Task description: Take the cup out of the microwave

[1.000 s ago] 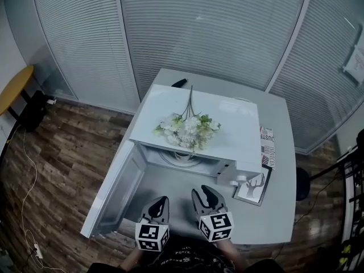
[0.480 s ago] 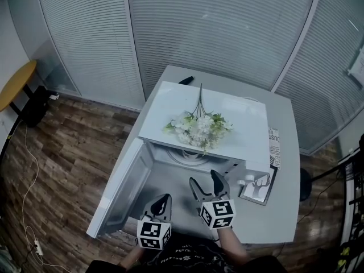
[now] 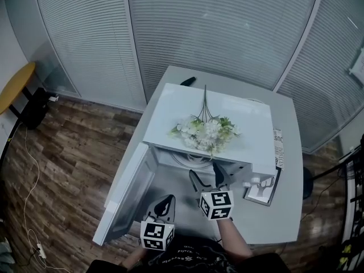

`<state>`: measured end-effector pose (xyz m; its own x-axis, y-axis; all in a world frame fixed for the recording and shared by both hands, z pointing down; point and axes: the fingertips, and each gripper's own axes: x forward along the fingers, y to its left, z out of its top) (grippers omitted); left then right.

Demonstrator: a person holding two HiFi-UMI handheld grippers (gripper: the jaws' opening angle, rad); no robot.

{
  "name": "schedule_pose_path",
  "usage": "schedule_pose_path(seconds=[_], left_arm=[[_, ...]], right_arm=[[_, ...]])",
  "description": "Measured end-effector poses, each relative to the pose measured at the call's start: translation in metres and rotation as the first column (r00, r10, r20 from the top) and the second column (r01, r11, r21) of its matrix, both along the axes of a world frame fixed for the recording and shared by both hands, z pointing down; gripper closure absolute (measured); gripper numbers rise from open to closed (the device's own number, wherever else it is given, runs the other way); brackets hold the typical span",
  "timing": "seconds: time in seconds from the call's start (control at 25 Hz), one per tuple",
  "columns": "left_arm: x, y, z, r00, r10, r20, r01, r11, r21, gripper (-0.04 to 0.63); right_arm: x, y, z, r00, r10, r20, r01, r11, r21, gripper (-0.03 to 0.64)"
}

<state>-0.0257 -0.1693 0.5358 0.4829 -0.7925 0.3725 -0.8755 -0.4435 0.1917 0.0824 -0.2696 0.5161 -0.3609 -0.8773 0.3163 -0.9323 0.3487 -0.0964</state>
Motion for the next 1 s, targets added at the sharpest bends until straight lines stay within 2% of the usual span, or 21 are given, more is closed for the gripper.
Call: schedule_pose_path(seconds=[0.24, 0.48, 1.0], left_arm=[[-0.002, -0.004, 0.003, 1.0, 0.011, 0.016, -0.011, 1.0, 0.006, 0.591], [-0.003, -0.003, 0.004, 1.0, 0.013, 0.013, -0.012, 1.0, -0.017, 0.591], [-0.004, -0.006, 0.016, 0.999, 0.028, 0.04, -0.025, 0.998, -0.052, 0.591]], right_arm=[[-0.002, -0.019, 0.009, 1.0, 0.005, -0.011, -0.005, 1.0, -0.021, 0.25], [-0.005, -0.03, 0.02, 1.0, -0.009, -0.017, 0.008, 0.998, -0.057, 0.25], [-0.008, -0.056, 0.037, 1.0, 0.007, -0.027, -0.009, 0.997, -0.076, 0.233]])
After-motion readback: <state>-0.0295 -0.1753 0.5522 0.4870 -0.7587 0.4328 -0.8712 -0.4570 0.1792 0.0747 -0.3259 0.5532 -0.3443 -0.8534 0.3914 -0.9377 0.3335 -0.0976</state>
